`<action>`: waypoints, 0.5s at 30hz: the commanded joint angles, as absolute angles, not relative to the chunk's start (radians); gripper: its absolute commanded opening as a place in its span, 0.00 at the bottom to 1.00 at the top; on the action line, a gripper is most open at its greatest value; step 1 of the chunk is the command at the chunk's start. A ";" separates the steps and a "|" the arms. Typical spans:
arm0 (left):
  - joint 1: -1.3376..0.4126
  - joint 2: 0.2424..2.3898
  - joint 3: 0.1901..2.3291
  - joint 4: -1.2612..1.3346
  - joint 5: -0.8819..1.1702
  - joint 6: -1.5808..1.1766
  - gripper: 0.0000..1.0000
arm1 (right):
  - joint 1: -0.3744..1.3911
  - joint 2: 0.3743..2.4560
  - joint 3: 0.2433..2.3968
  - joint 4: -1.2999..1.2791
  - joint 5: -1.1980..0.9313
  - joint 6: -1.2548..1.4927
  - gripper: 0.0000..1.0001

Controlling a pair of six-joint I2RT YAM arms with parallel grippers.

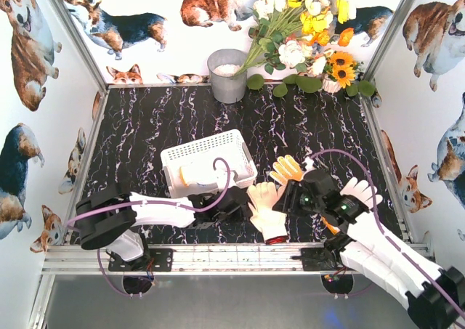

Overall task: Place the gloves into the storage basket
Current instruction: Adjust the glove at the center of the board.

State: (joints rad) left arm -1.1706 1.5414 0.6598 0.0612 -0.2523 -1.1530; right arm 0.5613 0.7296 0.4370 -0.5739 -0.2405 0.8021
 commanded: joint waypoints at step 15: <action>-1.175 1.621 0.809 0.253 0.012 -0.915 0.23 | 0.555 0.644 0.428 -0.651 -0.181 0.827 0.32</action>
State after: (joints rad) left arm -1.1706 1.5543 0.7986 0.1184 -0.0917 -0.9623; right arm 0.5598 0.6529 0.3634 -0.6838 -0.2024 0.8318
